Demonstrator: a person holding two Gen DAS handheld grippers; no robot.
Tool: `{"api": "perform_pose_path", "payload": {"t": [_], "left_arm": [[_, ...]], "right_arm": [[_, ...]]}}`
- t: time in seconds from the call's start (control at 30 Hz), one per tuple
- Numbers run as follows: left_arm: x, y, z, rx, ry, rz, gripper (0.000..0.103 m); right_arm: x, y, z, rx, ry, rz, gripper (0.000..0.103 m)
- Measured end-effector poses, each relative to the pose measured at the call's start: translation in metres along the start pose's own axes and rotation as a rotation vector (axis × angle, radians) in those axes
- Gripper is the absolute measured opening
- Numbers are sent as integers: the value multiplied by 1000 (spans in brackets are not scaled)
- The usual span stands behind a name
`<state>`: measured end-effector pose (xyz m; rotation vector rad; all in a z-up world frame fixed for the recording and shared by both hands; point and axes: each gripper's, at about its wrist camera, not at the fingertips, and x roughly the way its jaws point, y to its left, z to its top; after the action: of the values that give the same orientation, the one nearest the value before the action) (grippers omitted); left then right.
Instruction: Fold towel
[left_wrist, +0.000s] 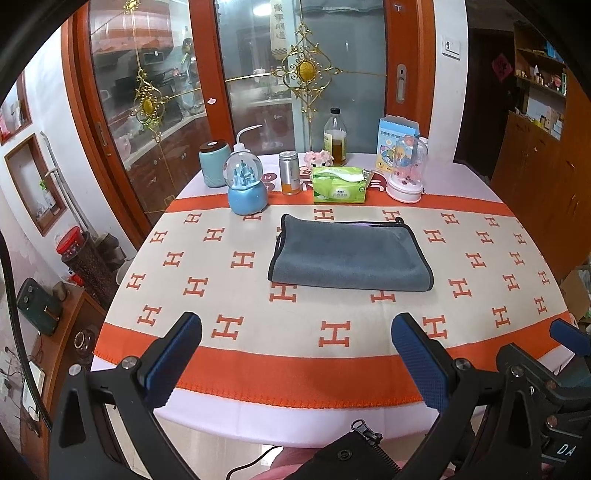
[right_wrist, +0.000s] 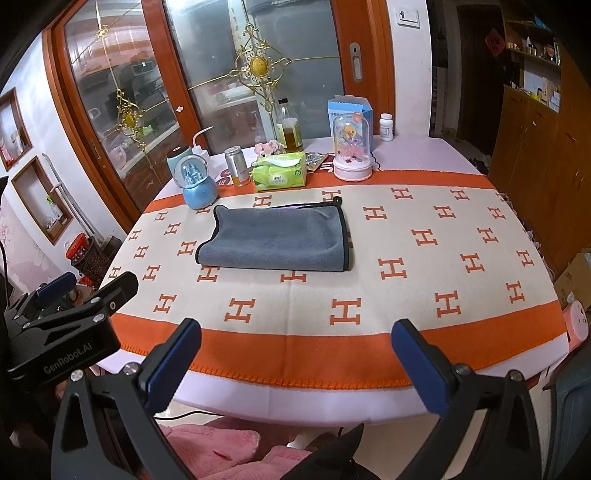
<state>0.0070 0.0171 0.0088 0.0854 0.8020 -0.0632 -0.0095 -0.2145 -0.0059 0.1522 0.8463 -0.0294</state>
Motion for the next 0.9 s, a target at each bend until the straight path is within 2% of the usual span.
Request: {"api": "perform_pose_path", "payload": {"t": [0.9], "left_arm": [[6,-6,-4,17,25,-16,102]], "right_arm": [[6,-6,-4,7,27,4,103]]}}
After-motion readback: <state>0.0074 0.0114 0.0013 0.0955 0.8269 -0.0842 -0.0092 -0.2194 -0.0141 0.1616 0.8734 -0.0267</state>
